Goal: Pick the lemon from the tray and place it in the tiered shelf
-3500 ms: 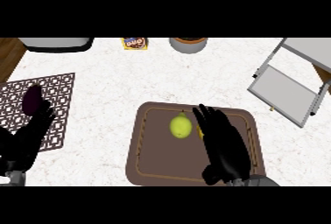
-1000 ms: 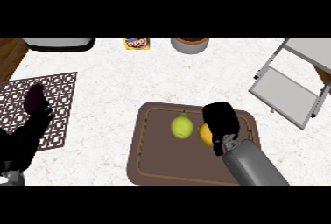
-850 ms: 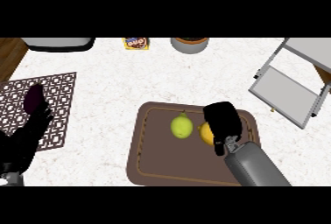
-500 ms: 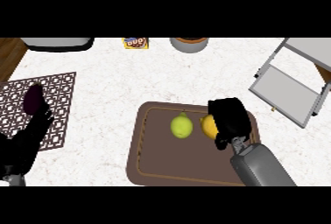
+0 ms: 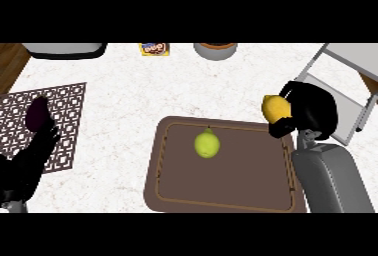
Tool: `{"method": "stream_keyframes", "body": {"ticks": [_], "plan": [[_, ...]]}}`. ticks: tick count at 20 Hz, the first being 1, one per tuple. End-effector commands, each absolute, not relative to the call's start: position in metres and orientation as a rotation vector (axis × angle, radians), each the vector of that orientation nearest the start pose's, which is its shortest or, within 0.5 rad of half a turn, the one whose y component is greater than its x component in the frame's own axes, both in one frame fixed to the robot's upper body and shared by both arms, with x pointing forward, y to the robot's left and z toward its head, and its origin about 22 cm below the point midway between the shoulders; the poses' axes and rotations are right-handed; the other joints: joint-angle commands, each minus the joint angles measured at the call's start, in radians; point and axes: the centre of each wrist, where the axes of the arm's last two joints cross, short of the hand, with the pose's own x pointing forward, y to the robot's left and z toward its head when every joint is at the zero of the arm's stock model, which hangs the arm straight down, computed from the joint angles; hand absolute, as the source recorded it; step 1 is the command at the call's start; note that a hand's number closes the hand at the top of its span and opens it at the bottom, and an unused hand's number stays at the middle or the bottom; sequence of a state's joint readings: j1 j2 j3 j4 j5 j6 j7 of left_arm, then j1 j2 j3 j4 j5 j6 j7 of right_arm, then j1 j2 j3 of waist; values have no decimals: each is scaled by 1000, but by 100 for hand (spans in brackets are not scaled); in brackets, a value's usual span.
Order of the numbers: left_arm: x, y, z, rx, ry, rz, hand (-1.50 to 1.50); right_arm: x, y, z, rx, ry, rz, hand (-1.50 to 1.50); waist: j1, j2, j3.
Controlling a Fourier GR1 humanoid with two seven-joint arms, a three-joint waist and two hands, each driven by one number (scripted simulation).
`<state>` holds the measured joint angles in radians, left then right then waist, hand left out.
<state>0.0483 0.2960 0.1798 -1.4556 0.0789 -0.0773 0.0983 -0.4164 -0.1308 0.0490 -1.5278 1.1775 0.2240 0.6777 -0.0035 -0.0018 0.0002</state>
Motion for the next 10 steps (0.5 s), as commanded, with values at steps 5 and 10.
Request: {"method": "stream_keyframes", "body": {"ticks": [5,10], "plan": [[229,360,-1,271,-1323,-33,0,284,-198,184,-1116,-1182,419,150,-14,-4,-1],[237,351,3,272,-1321,-16,0,255,-212,233,-1103,-1263,266,150,-9,-2,-1]]}}
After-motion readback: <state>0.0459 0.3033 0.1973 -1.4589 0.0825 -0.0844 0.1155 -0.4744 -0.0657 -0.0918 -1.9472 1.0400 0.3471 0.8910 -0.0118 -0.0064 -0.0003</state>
